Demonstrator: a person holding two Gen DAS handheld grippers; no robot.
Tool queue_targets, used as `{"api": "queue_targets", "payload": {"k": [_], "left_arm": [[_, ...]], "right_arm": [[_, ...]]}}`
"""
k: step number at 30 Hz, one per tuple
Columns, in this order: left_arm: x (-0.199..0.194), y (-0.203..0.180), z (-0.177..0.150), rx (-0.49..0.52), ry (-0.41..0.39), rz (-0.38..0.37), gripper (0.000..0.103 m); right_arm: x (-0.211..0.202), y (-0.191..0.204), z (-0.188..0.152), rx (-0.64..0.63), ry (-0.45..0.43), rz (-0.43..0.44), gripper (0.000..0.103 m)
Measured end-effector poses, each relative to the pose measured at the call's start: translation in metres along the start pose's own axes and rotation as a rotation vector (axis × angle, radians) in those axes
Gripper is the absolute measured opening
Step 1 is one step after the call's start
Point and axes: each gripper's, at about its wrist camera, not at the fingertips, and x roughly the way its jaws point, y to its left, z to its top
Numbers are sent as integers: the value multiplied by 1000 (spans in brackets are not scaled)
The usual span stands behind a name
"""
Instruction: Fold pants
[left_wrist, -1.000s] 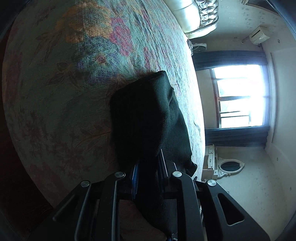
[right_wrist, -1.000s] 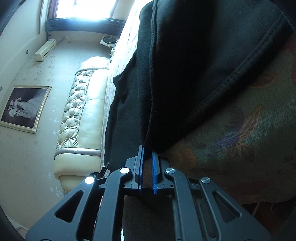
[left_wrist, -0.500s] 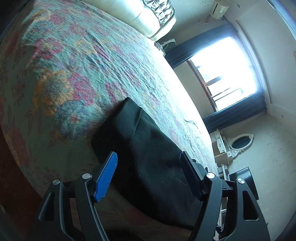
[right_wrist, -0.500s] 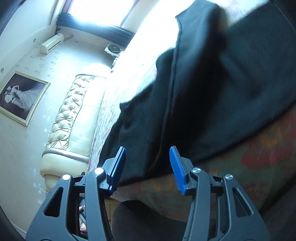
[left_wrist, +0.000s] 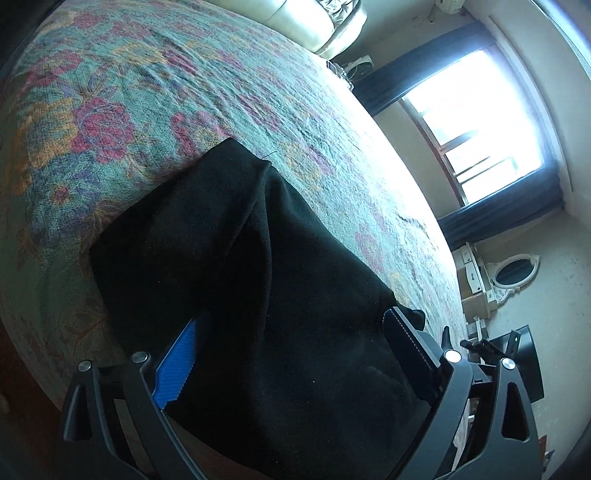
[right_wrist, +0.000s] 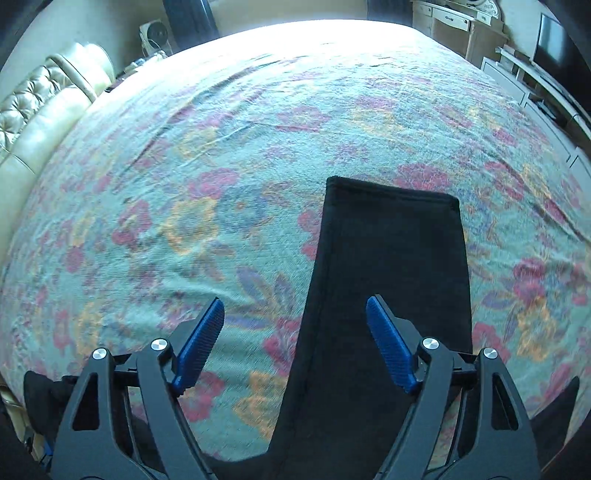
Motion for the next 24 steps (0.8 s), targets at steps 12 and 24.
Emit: {"api": "queue_targets", "payload": {"k": [12,24], "left_arm": [[22,-21,8,29,45,49,98],[23,-26,3,88,38,95,98]], "right_arm": [[87,-2,40,-43,98,-190,55],[-29,-91,-5,121,-153,160,10]]}}
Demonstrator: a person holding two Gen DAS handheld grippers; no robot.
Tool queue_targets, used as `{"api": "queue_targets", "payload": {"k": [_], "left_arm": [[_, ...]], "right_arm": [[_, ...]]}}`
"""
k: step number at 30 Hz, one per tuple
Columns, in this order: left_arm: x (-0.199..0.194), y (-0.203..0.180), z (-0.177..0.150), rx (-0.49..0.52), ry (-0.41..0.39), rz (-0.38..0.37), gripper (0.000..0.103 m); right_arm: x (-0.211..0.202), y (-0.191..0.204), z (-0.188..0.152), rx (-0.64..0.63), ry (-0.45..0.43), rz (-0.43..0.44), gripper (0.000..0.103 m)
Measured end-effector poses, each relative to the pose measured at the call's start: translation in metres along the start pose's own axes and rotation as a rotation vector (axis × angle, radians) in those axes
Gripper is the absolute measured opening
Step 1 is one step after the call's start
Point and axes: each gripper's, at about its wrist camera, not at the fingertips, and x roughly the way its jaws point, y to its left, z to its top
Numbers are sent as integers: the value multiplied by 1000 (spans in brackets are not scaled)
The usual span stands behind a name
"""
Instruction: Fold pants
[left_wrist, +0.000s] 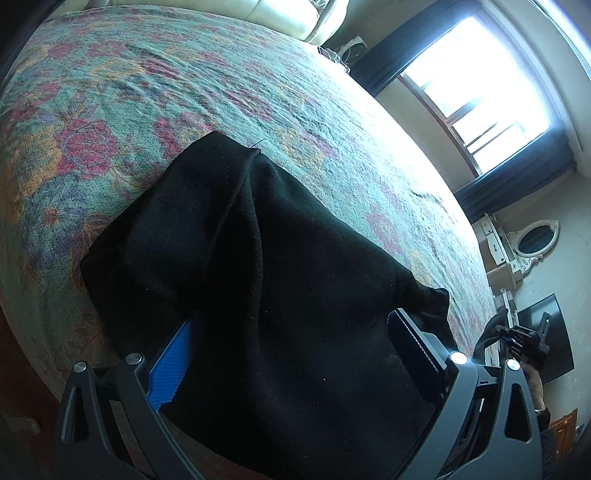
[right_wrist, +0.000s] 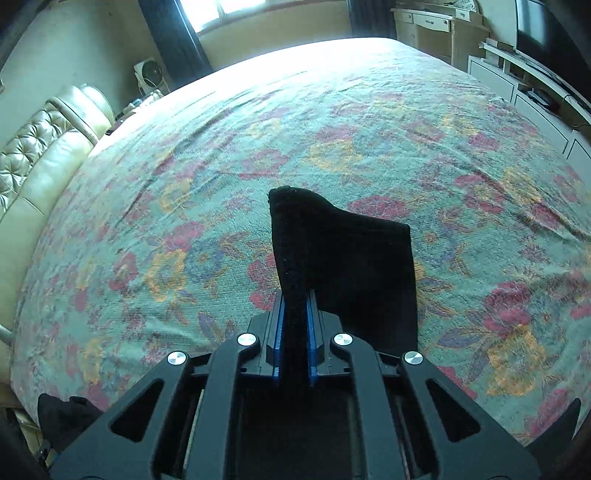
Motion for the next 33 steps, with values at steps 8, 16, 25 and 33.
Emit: {"api": "queue_targets", "payload": {"k": [8,16,25,33], "left_arm": [[-9,-12,-2,-8,-24,49,98],[-25,-35,-16,-7,-55,66,98],[-25,-65,-31,15,-32,17,98],[-18,-128,-73,87,56,-164,98]], "right_arm": [[-156,-110,-81,145,-206,187,10],[-189,-241,-187,394,-204,232,9],[-158,-312,-258,676,-166,346,11],[-145,-299,-241,707,-228,418,64]]}}
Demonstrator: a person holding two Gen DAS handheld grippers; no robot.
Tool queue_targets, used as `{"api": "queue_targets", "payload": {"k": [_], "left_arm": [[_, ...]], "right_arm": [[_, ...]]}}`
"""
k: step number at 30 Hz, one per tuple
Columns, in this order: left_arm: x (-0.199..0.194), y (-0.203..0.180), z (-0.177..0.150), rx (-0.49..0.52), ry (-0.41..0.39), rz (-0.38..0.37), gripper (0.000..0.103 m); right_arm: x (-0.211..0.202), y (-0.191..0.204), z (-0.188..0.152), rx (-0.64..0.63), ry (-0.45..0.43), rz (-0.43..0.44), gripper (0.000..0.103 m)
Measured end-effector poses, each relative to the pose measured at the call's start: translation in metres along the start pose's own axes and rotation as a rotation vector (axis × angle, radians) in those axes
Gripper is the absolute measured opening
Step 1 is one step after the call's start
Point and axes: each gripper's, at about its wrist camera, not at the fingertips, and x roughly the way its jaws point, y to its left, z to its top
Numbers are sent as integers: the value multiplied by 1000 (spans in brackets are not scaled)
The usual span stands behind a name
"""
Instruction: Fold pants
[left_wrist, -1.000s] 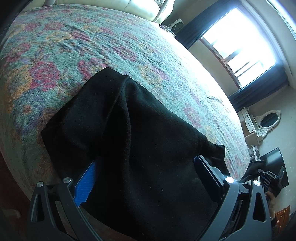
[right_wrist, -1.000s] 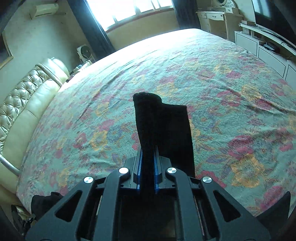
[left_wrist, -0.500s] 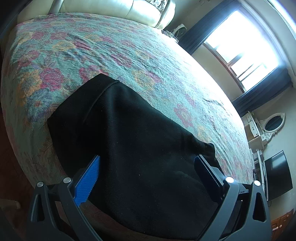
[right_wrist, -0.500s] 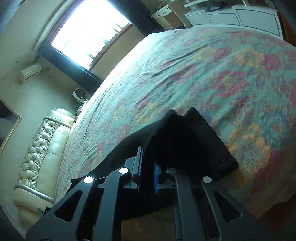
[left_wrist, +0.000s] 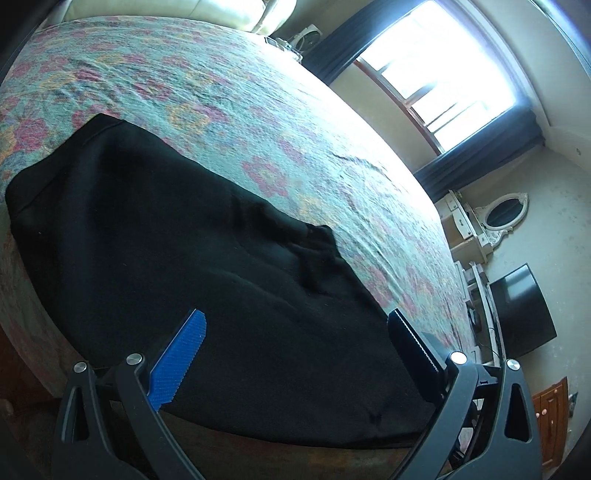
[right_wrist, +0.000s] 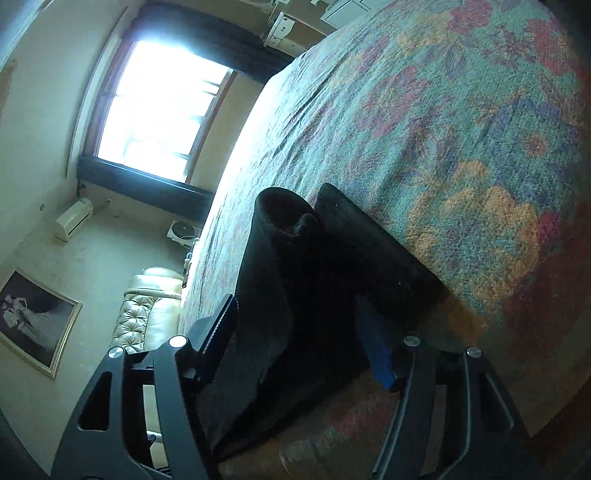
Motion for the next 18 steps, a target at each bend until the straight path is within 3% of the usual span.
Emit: {"api": "queue_targets", "payload": {"k": [5,7,11,14,18], "left_arm": [[27,-71,-57,4,199,-288,98],[47,-100,-86,-21,279,-364,98],[94,-143,-142,-104,405,-420,98],[120,-156,-173,-183,466,-416,98],[133,-157,-184,-237,411,-401,98]], "right_arm": [[24,9,3,0,16,-12,64],[27,8,1,0,11,-20,64],[36,15,2,-18,19,-37,64],[42,18,5,-17,22,-32,64],[41,13,7,-13,27,-7,64]]}}
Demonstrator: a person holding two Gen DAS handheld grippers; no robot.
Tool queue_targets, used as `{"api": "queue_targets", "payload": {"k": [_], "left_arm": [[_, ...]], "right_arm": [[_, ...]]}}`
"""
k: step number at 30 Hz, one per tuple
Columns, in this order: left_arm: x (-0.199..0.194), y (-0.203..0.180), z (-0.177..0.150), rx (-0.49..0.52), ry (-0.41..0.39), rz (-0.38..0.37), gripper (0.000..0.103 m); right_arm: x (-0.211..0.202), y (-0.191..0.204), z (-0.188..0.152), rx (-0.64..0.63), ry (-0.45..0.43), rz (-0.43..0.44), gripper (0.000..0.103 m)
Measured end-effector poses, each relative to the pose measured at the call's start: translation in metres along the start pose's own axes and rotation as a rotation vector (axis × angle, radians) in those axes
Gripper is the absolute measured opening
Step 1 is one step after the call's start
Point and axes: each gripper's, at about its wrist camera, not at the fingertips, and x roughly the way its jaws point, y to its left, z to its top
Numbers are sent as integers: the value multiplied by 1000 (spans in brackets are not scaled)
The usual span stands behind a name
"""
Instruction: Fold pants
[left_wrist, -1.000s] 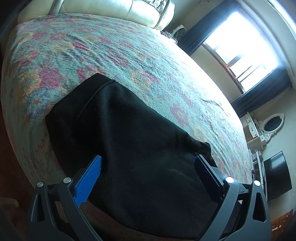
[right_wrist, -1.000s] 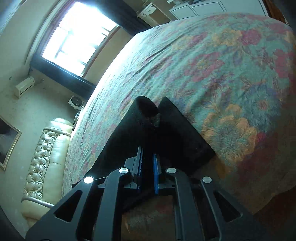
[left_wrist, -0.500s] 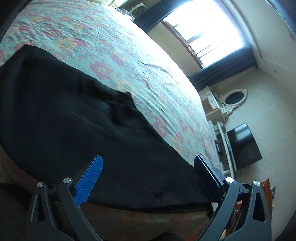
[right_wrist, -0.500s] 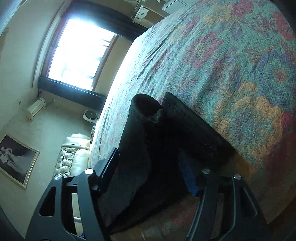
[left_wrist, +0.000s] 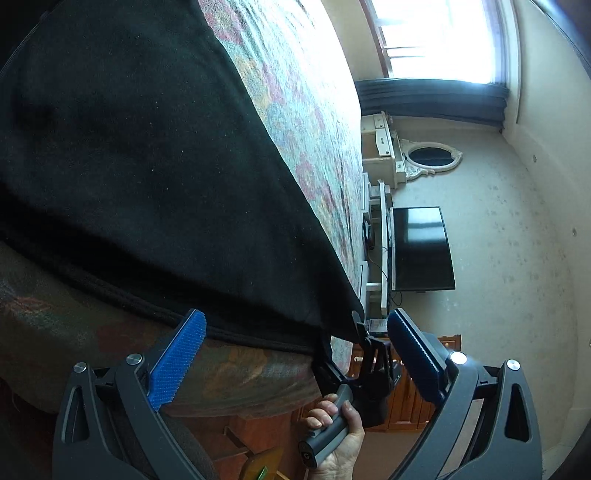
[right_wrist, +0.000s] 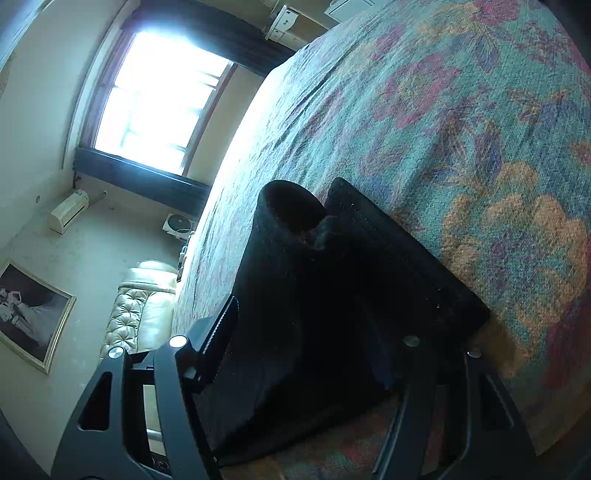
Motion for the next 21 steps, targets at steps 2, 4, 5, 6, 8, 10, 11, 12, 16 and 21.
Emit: {"api": "queue_targets", "payload": {"k": [2,4,5,6,8,10,11,12,16,21], "left_arm": [[2,5,1,-2,-32,20,98],[3,12,3,-30,-54,30,98],[3,14,2,-41,-66,34,98],[3,14,0,-46,-86,34,98],[3,12,0,-46,-114,45,98],[4,12,2,-64,-148,44,98],[4,12,3,-75,-165,40,98],[4,11,4,-87,-182,37,98],[1,9,3,-97,-216,57,88],[0,10,7,-43,-215,216,21]], "right_arm": [[0,-2,0,-1,1,13,64],[-2,-4,-1,3,0,25,64],[-4,-5,-1,3,0,30,64],[-7,-10,-1,4,-1,35,64],[-9,-12,-2,3,-3,42,64],[-9,-13,-3,-6,-3,42,63],[-13,-16,-4,-14,-5,38,60],[-13,-16,-5,-19,-7,29,55],[-19,-31,-12,-14,-20,21,37],[-20,-46,-12,17,-19,39,15]]}}
